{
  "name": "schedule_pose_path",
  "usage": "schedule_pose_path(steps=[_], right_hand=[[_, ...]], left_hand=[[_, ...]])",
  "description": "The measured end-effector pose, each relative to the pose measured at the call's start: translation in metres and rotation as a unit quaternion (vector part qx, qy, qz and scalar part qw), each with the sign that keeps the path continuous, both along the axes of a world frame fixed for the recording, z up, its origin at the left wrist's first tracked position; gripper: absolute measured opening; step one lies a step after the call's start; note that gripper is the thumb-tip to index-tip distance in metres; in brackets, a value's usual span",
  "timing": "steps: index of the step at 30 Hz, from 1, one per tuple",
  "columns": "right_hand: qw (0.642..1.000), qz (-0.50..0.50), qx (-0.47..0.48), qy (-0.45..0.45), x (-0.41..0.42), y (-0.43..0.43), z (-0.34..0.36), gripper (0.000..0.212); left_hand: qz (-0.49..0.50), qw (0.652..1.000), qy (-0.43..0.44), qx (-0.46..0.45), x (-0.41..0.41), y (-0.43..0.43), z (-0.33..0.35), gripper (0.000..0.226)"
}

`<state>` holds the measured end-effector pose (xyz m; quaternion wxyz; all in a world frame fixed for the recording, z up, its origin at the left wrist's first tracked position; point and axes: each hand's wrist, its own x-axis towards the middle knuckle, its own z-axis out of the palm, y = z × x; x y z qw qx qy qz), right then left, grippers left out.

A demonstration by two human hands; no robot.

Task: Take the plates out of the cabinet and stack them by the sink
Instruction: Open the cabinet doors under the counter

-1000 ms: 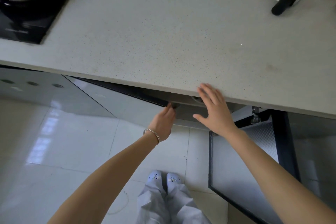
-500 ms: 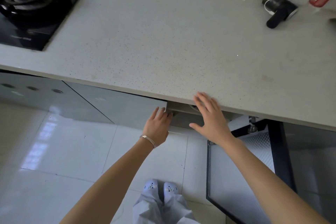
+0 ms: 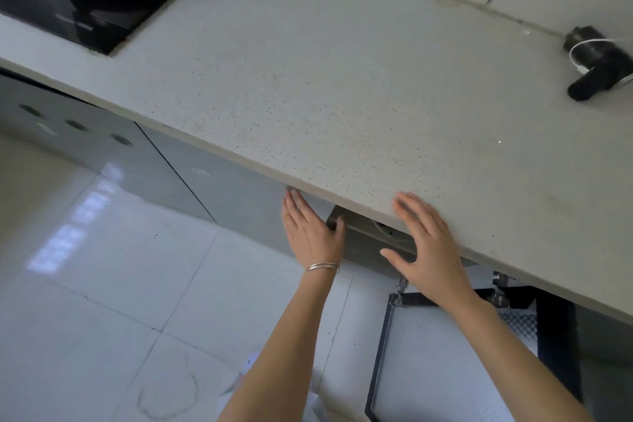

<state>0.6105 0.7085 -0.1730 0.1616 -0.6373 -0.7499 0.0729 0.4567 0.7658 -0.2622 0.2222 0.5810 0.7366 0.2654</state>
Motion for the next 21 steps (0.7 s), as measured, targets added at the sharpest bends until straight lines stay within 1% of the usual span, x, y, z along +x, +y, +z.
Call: schedule_pose_path(steps=[5, 9, 13, 15, 19, 21], right_hand=[[1.000, 0.000, 0.028, 0.000, 0.001, -0.001, -0.005, 0.069], [0.999, -0.008, 0.036, -0.004, -0.001, -0.001, -0.007, 0.069], [0.999, -0.011, 0.041, -0.024, -0.001, -0.002, -0.009, 0.069], [0.998, -0.010, 0.041, -0.041, -0.001, -0.003, -0.010, 0.070], [0.998, -0.013, 0.040, -0.055, -0.004, -0.003, -0.009, 0.070], [0.998, -0.013, 0.038, -0.056, -0.003, -0.002, -0.008, 0.071]], left_hand=[[0.045, 0.999, -0.019, 0.006, 0.013, 0.004, -0.009, 0.101], [0.082, 0.995, -0.051, 0.015, 0.018, 0.013, -0.009, 0.104], [0.129, 0.987, -0.095, 0.023, 0.019, 0.023, -0.012, 0.112], [0.141, 0.984, -0.099, 0.034, 0.018, 0.025, -0.013, 0.114], [0.114, 0.989, -0.073, 0.062, 0.010, 0.016, -0.014, 0.108], [0.054, 0.993, -0.044, 0.091, 0.003, 0.001, -0.015, 0.104]])
